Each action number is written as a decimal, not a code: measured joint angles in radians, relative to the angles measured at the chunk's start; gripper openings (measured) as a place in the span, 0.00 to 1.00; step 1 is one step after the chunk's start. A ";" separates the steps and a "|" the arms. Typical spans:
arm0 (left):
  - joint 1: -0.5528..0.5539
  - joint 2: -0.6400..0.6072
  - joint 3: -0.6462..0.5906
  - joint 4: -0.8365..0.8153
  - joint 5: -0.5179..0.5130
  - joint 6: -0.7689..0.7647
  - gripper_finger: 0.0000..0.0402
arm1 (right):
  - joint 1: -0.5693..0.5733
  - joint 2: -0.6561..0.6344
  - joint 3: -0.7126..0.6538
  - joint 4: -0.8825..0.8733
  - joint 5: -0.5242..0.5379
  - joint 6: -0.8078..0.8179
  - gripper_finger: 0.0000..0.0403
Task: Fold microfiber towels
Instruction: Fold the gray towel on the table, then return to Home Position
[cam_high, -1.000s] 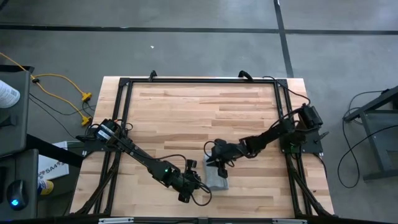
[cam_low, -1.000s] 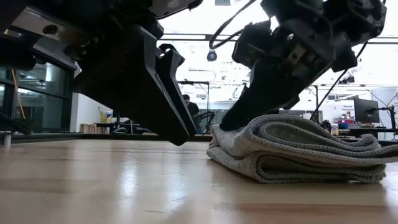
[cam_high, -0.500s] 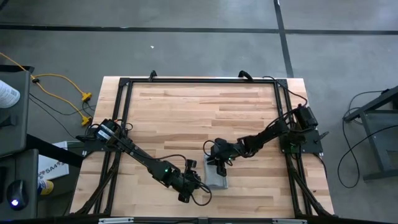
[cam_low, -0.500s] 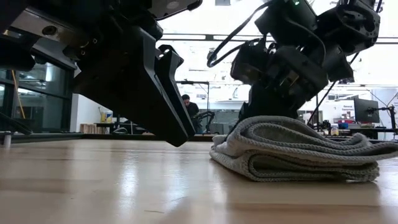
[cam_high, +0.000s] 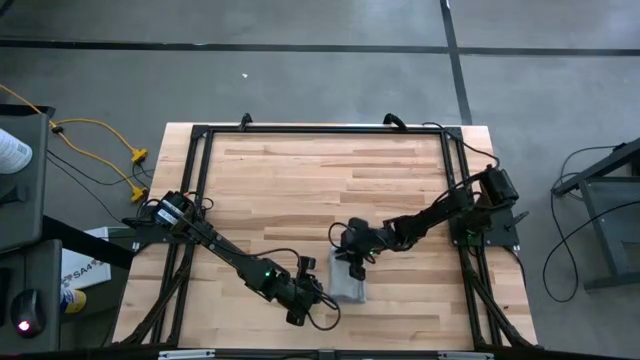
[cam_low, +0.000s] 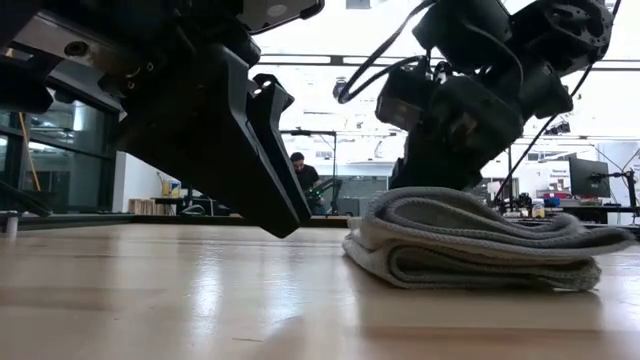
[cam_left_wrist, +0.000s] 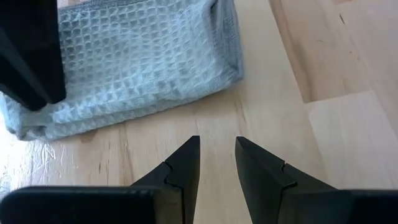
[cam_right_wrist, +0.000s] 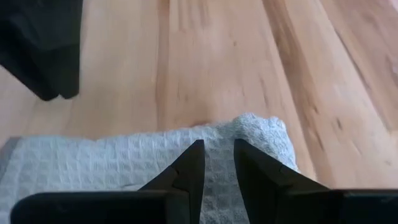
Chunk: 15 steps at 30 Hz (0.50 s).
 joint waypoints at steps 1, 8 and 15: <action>0.000 0.000 0.000 0.000 0.000 0.000 0.25 | 0.000 0.000 0.000 -0.007 0.006 -0.004 0.20; 0.000 0.000 0.000 0.002 0.001 0.000 0.25 | -0.011 0.000 0.000 -0.003 0.002 -0.019 0.20; 0.006 -0.019 -0.001 -0.043 -0.021 -0.006 0.25 | -0.012 -0.070 0.000 0.040 0.010 -0.050 0.20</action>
